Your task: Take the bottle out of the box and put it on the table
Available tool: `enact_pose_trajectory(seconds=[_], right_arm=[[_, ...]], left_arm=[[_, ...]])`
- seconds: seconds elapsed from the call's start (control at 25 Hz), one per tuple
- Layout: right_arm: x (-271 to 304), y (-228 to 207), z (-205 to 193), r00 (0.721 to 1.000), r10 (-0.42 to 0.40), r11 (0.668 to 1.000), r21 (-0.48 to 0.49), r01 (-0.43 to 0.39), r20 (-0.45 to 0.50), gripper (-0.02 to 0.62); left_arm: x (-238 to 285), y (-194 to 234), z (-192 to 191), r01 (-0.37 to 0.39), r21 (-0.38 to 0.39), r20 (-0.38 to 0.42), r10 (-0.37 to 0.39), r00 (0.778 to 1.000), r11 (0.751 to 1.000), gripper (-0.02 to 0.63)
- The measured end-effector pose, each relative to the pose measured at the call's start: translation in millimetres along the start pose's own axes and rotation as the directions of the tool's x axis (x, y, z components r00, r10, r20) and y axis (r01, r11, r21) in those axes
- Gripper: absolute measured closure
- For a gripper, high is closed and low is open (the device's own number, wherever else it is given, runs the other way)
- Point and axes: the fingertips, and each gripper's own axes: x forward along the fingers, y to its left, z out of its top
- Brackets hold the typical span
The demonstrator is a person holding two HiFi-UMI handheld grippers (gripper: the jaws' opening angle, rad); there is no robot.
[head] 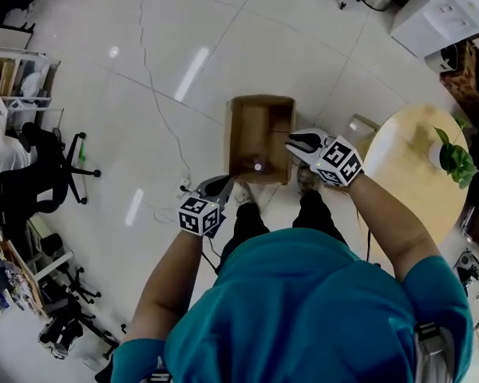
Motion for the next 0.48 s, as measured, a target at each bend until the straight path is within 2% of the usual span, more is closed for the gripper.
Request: enact_pose_trajectory(seconds=[0.08,0.16,0.32,0.4,0.48], right_arm=[[36,-34,-30,0.996,-0.036,0.998,0.042,0.039,-0.076,0.509],[67,-60,-69,0.983,-0.041,0.994,0.09,0.058,-0.178,0.505],[141,-117,-143,0.958,-0.055,0.975,0.193,0.113,-0.283,0.492],[172,-143,-180,0.945,-0.074,0.964,0.219,0.149,-0.318,0.489],[193,-158,-216,0.937,-0.075,0.956,0.241,0.164,-0.34,0.486]], left_arm=[[33,33,-9,0.032,-0.011,-0.083,-0.033,0.996,0.999,0.596],[66,56,-29,0.08,-0.045,-0.177,-0.087,0.98,0.996,0.575],[137,127,-83,0.128,-0.094,-0.327,-0.152,0.933,0.987,0.518],[175,163,-113,0.12,-0.104,-0.385,-0.151,0.91,0.987,0.498],[208,185,-148,0.101,-0.119,-0.46,-0.145,0.876,0.988,0.458]])
